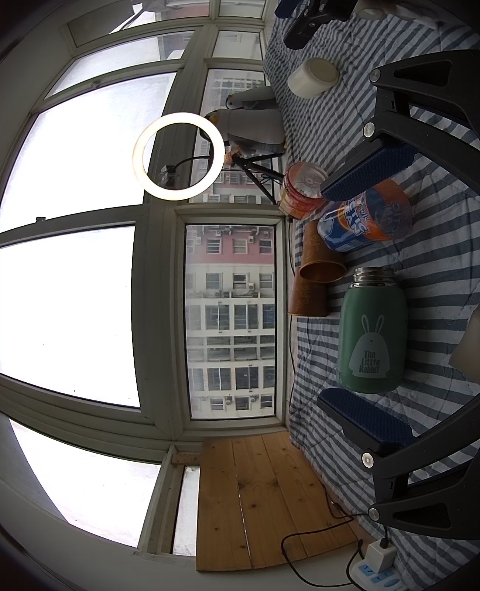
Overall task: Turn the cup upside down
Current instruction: 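Move the left gripper toward the white cup lying on its side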
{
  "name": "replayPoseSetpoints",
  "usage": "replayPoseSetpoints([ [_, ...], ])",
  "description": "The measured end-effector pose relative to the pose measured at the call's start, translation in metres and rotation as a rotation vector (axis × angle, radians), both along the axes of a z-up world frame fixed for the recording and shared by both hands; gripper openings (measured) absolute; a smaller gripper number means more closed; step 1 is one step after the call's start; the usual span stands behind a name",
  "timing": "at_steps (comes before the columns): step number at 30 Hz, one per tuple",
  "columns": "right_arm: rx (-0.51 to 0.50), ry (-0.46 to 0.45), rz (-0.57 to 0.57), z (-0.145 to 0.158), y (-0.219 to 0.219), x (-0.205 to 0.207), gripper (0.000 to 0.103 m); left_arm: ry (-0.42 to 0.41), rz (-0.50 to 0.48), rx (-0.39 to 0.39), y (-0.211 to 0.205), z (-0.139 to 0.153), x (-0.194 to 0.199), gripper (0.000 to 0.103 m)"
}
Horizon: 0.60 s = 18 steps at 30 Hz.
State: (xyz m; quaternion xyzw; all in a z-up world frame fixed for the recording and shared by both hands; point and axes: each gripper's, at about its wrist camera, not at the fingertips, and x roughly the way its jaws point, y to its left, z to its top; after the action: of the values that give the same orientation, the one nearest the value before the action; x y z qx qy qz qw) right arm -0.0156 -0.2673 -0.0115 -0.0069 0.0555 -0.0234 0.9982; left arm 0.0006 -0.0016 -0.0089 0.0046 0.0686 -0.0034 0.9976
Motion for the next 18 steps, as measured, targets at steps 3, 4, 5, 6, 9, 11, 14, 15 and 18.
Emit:
replayPoseSetpoints([
  [3, 0.020, 0.010, 0.002, 0.002, -0.003, 0.000, 0.102, 0.009, -0.008, -0.002, 0.000, 0.001, 0.002, 0.103],
  [4, 0.032, 0.018, 0.005, 0.002, -0.011, 0.000, 0.102, 0.015, -0.012, -0.003, -0.001, 0.000, 0.003, 0.103],
  [5, 0.047, 0.029, 0.007, 0.002, -0.013, 0.002, 0.102, 0.022, -0.016, -0.004, -0.002, 0.000, 0.004, 0.103],
  [6, 0.060, 0.041, 0.008, 0.003, -0.016, 0.004, 0.102, 0.029, -0.019, -0.005, -0.002, 0.001, 0.006, 0.103],
  [9, 0.104, 0.077, 0.012, 0.003, -0.024, 0.011, 0.102, 0.058, -0.030, 0.004, -0.006, 0.001, 0.011, 0.103],
  [11, 0.137, 0.107, 0.011, 0.003, -0.031, 0.016, 0.102, 0.085, -0.044, 0.012, -0.010, 0.000, 0.016, 0.103],
  [14, 0.165, 0.149, 0.013, 0.004, -0.042, 0.024, 0.102, 0.117, -0.066, 0.035, -0.020, 0.001, 0.020, 0.103],
  [15, 0.172, 0.160, 0.013, 0.004, -0.046, 0.026, 0.102, 0.124, -0.075, 0.041, -0.023, 0.003, 0.020, 0.103],
  [18, 0.227, 0.210, 0.032, 0.005, -0.065, 0.033, 0.102, 0.148, -0.102, 0.059, -0.034, 0.009, 0.021, 0.103],
])
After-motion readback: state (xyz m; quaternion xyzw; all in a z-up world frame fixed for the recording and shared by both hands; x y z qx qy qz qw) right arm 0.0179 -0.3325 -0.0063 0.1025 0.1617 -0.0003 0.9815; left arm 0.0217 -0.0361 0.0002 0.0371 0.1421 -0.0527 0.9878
